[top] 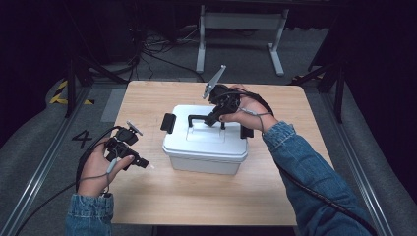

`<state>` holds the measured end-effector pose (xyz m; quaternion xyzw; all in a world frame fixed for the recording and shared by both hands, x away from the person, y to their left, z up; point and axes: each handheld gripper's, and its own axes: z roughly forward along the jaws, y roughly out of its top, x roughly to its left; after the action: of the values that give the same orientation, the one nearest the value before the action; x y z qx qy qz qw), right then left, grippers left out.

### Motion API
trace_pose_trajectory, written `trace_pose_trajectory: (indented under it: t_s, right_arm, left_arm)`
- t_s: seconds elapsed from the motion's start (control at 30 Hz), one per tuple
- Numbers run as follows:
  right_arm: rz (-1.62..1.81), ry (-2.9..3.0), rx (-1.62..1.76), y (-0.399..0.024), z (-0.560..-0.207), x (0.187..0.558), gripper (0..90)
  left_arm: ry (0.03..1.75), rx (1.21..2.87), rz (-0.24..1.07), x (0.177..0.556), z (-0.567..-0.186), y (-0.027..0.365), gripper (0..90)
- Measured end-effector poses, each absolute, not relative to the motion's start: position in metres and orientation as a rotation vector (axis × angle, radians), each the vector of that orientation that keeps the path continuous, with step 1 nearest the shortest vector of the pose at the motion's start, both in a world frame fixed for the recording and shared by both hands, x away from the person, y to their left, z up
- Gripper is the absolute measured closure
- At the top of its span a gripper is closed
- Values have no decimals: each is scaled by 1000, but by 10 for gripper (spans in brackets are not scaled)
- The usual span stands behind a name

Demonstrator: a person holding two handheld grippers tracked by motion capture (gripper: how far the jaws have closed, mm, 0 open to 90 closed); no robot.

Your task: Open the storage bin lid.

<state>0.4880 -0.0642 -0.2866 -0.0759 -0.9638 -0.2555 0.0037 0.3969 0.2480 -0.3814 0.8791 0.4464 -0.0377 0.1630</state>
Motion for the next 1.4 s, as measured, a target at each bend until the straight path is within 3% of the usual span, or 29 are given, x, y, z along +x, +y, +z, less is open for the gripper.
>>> trace_pose_trajectory:
  t_s: [0.77, 1.4]
  right_arm:
    - [-915, -3039, -271, -87, -252, 485, 844]
    - [-980, -3045, -449, -153, -239, 484, 844]
  left_arm:
    - [1275, 2509, -107, 398, -382, 249, 391]
    - [1272, 2518, -122, 405, -384, 241, 390]
